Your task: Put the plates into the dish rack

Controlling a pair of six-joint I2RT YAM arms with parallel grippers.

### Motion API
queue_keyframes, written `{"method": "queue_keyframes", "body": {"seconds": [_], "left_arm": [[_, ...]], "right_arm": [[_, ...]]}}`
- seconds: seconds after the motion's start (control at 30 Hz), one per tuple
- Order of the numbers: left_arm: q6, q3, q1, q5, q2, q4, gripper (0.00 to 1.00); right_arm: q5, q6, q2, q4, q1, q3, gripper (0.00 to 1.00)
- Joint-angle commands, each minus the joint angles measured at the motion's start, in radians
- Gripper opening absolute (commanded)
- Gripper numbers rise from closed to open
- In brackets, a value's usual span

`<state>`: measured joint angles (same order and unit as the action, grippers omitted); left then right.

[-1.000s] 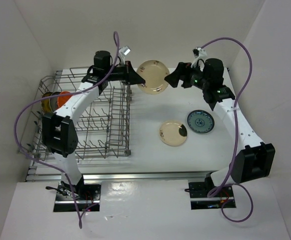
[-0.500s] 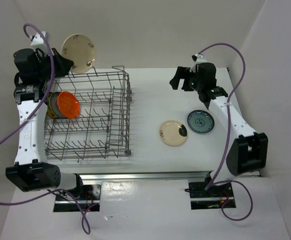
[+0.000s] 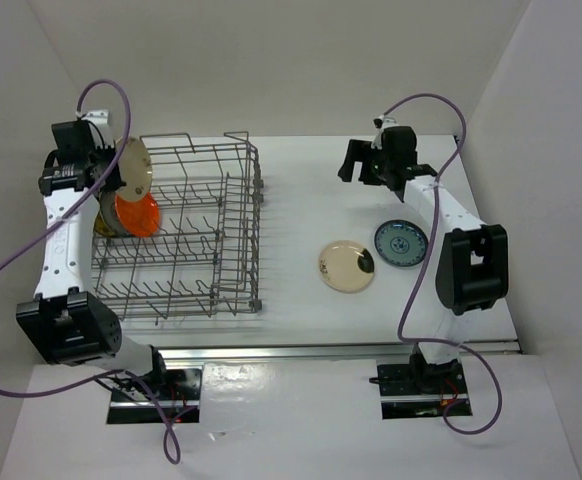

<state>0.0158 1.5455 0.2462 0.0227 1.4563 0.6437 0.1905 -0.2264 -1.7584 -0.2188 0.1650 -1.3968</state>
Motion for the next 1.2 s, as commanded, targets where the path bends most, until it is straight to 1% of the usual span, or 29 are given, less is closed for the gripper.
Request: {"method": "queue_keyframes", "body": {"seconds": [0.0, 0.1, 0.27, 0.4, 0.5, 0.63, 0.83, 0.9, 1.03, 1.1, 1.17], "left_arm": [[-0.053, 0.001, 0.002, 0.069, 0.006, -0.007, 0.00], [-0.053, -0.010, 0.002, 0.121, 0.026, 0.005, 0.00], [-0.053, -0.039, -0.008, 0.213, 0.044, 0.014, 0.00], [-0.053, -0.039, -0.031, 0.239, 0.056, 0.024, 0.00], [-0.053, -0.039, -0.042, 0.240, 0.078, 0.033, 0.00], [-0.053, -0.039, -0.042, 0.227, 0.117, 0.042, 0.00], [-0.043, -0.030, -0.051, 0.207, 0.176, 0.060, 0.00], [-0.043, -0.030, -0.061, 0.169, 0.190, 0.070, 0.00], [-0.034, -0.018, -0.061, 0.057, 0.242, 0.089, 0.00], [-0.034, -0.007, -0.080, 0.057, 0.268, 0.125, 0.00], [-0.024, -0.007, -0.094, 0.088, 0.286, 0.134, 0.00]], "right_arm": [[-0.019, 0.001, -0.039, -0.013, -0.027, -0.062, 1.00], [-0.029, 0.001, -0.064, -0.042, -0.047, -0.083, 1.00], [-0.020, 0.001, -0.095, -0.042, -0.056, -0.103, 1.00], [-0.048, 0.010, -0.113, -0.063, -0.056, -0.113, 1.00], [-0.098, 0.019, -0.122, -0.099, -0.065, -0.122, 1.00], [-0.138, 0.032, -0.113, -0.128, -0.116, -0.108, 1.00], [-0.138, 0.032, -0.026, -0.117, -0.226, -0.033, 1.00], [-0.138, 0.032, -0.013, -0.108, -0.246, -0.019, 1.00], [-0.138, 0.022, -0.013, -0.108, -0.246, -0.010, 1.00], [-0.129, 0.022, -0.013, -0.108, -0.246, -0.010, 1.00], [-0.143, 0.022, -0.013, -0.108, -0.246, -0.001, 1.00]]}}
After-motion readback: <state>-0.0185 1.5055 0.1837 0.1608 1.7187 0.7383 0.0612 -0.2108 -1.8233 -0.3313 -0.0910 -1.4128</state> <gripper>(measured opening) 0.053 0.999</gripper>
